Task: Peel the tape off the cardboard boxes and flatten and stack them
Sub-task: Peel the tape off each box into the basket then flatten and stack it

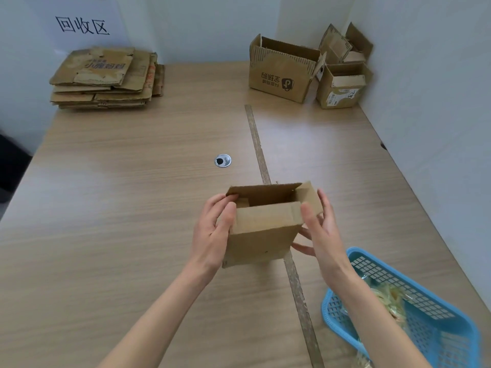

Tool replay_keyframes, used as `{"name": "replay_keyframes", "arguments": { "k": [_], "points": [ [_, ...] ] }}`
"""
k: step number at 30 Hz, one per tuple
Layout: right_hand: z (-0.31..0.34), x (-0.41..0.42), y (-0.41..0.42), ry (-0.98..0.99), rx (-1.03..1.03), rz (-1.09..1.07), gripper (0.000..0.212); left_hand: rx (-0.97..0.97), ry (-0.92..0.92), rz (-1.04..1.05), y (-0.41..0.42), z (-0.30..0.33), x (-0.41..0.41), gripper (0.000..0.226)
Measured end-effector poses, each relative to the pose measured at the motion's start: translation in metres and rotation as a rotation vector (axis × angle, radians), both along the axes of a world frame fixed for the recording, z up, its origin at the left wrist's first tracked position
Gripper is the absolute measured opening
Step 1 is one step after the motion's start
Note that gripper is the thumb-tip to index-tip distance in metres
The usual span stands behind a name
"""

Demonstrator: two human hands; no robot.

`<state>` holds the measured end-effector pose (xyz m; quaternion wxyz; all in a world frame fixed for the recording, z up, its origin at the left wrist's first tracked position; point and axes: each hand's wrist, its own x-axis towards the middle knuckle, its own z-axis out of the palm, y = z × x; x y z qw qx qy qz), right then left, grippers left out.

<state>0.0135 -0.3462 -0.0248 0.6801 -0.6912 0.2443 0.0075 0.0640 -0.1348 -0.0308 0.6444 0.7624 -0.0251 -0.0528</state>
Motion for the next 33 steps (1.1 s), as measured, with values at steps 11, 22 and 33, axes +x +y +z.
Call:
{"name": "replay_keyframes", "arguments": {
  "k": [11,22,33],
  "points": [
    [0.003,0.010,0.016,0.160,-0.129,-0.291,0.052,0.034,-0.049,-0.001,-0.006,-0.008,-0.018,0.024],
    [-0.003,-0.011,0.002,-0.006,-0.044,0.347,0.102,0.441,-0.021,0.045,-0.020,-0.017,-0.002,0.063],
    [-0.008,0.010,-0.036,-0.029,0.265,-0.086,0.075,0.383,-0.408,-0.436,0.007,-0.023,-0.009,0.077]
  ]
}}
